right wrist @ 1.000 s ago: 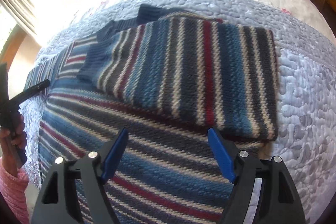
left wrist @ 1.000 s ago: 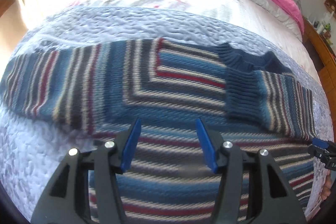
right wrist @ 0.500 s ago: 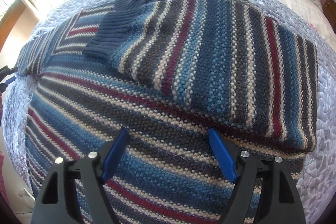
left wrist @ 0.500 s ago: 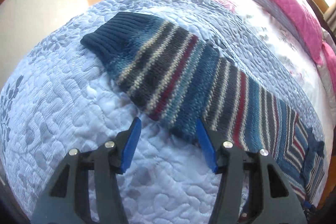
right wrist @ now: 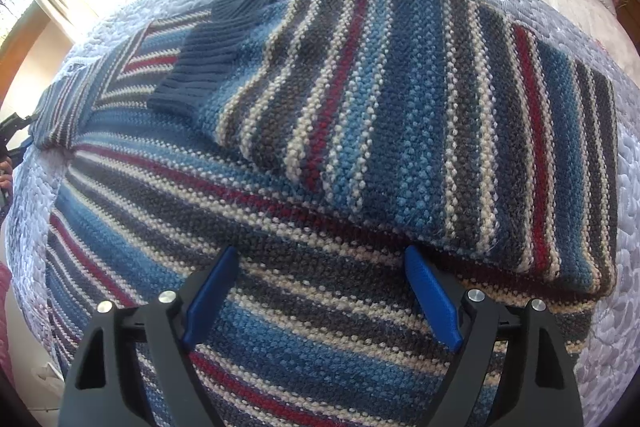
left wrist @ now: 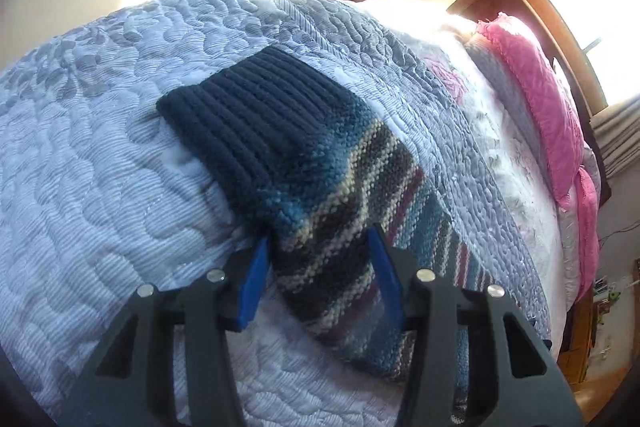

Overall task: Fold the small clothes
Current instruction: 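Grasp the other sleeve cuff with the left tool and lift it, then fold the held sleeve across the sweater body with the left tool and release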

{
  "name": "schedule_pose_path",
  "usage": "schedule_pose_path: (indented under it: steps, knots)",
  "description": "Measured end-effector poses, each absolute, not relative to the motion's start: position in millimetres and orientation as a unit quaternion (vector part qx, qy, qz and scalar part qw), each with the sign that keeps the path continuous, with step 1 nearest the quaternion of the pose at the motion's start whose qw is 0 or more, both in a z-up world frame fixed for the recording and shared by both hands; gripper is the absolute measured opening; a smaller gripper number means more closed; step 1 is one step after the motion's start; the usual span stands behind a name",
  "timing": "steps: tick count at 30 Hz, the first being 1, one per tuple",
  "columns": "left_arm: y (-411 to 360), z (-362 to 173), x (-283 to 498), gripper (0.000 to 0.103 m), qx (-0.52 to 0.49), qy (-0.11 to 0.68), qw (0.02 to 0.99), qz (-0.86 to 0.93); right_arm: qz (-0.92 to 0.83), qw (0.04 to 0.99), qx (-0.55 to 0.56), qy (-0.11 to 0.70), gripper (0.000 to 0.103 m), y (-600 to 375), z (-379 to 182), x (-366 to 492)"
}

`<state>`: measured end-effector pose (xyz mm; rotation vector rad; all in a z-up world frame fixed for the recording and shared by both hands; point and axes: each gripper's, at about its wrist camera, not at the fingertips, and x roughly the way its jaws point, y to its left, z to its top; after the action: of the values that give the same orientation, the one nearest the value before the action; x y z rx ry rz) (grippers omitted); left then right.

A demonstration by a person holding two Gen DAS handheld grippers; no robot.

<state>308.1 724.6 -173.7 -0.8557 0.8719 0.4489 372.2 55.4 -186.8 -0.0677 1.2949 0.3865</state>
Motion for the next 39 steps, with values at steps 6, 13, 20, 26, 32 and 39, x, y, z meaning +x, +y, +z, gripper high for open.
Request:
schedule_pose_path:
  steps: [6,13,20,26,32,39]
  knots:
    - [730,-174,290,0.043,-0.424,0.399,0.784,0.215,0.182,0.78,-0.032,0.598,0.087,53,-187,371]
    - [740,-181,284,0.046,-0.43,0.398,0.782,0.213,0.183,0.78,-0.031,0.598,0.089,54,-188,373]
    - [751,-189,295,0.034,-0.46,0.374,0.774,0.223,0.185,0.78,-0.03,0.597,0.089,54,-189,374]
    - [745,-179,289,0.011,-0.45,0.348,0.787,0.237,0.189,0.781,-0.031,0.594,0.09,54,-189,373]
    - [686,-129,309,0.011,-0.301,0.346,0.856,0.239,0.189,0.785,-0.025,0.59,0.09,54,-184,370]
    - [593,-93,339,0.011,-0.175,0.351,0.902,0.184,0.191,0.786,-0.002,0.588,0.087,43,-172,360]
